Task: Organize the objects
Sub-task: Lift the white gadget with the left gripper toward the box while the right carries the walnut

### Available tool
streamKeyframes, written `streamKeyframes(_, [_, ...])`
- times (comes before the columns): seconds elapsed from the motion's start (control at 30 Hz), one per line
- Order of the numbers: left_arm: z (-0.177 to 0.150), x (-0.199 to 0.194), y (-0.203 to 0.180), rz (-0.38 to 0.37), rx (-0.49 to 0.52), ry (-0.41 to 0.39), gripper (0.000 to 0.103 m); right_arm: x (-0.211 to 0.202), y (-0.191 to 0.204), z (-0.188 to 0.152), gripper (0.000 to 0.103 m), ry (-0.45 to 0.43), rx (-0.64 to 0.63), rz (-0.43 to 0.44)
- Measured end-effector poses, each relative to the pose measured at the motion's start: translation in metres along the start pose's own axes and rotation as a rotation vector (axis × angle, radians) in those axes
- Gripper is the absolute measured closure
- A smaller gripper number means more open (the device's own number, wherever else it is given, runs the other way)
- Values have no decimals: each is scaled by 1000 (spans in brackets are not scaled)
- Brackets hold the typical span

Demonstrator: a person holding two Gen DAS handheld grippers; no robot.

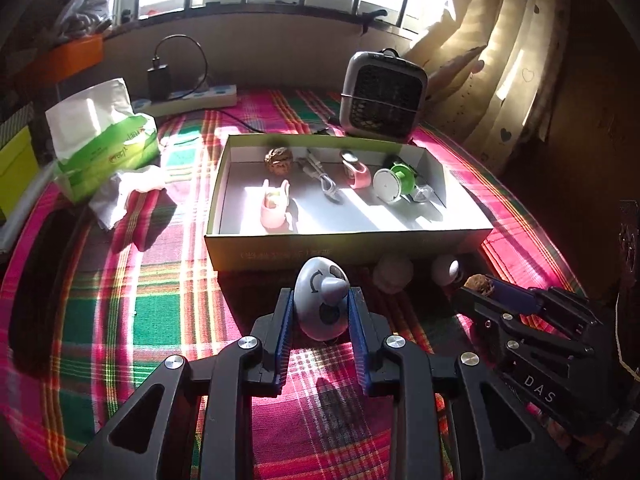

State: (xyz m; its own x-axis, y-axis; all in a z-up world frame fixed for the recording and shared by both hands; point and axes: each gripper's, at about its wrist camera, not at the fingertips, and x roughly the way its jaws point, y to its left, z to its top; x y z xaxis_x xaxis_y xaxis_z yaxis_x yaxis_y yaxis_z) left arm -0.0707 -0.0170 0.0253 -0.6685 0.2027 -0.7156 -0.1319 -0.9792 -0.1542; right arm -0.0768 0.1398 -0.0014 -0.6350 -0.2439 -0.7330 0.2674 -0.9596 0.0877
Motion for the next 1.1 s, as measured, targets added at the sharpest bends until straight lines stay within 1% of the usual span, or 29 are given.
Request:
streamKeyframes(0.2, [7, -7, -2, 6, 11, -16, 79, -11, 2, 8, 71, -49, 3, 47])
streamKeyframes(0.47, [18, -15, -5, 3, 24, -41, 79, -16, 5, 23, 71, -86, -20, 58])
streamKeyframes(0.8, [34, -10, 2, 10, 17, -47, 79, -13, 6, 43, 71, -93, -48, 76])
streamKeyframes(1.1, [51, -4, 18, 9, -12, -44, 79, -6, 7, 68, 71, -89, -70, 95])
